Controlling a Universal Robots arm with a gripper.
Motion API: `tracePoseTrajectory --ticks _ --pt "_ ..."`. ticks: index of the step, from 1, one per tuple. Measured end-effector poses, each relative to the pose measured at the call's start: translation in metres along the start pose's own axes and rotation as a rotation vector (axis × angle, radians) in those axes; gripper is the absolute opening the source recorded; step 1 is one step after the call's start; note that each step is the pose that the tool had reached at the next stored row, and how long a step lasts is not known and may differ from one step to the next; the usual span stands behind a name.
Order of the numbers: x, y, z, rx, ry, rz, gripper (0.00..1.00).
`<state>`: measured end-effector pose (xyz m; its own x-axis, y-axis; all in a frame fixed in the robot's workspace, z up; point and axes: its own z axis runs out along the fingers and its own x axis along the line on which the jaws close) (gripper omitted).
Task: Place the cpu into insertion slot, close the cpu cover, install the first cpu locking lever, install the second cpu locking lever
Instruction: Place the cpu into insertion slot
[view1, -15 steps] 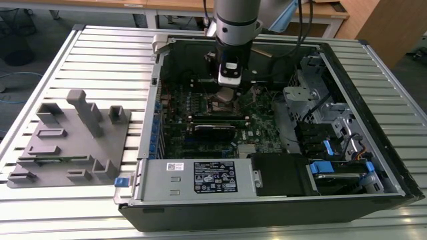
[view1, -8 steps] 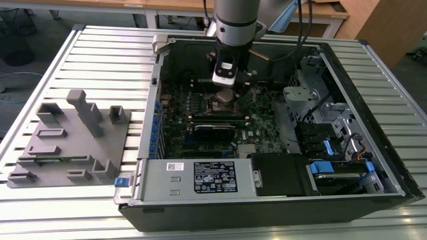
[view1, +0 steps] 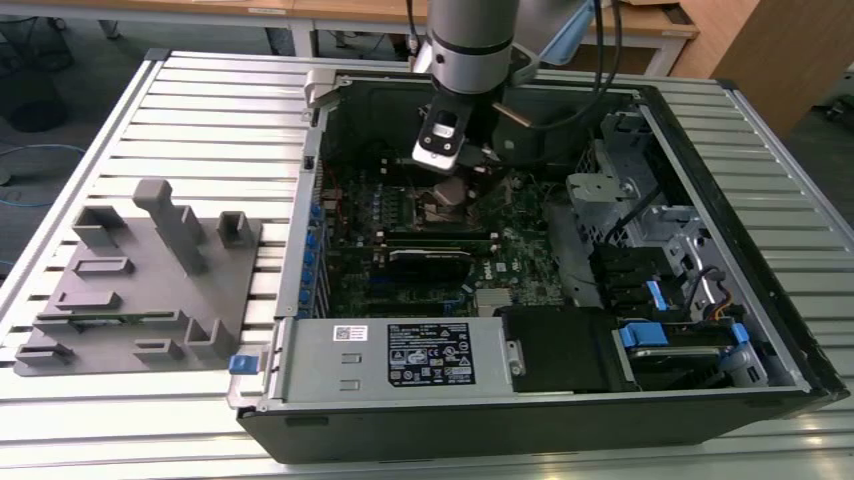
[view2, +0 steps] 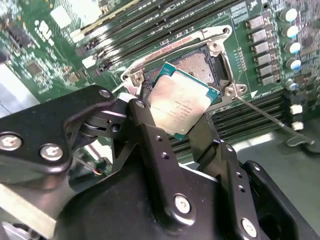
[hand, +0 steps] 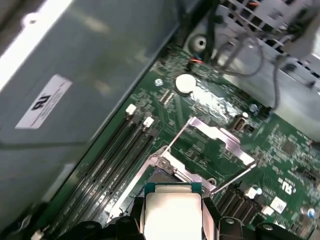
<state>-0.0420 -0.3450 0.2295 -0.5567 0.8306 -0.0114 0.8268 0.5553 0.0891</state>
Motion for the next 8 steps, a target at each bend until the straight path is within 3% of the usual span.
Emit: tracePoseTrajectory --ticks 5,8 --pt "0.0000 -0.0001 0.0009 0.0010 -0.0079 0.088 0.54" --pt "0.0001 -0.0001 0.0009 0.0010 -0.0081 0.091 0.54"
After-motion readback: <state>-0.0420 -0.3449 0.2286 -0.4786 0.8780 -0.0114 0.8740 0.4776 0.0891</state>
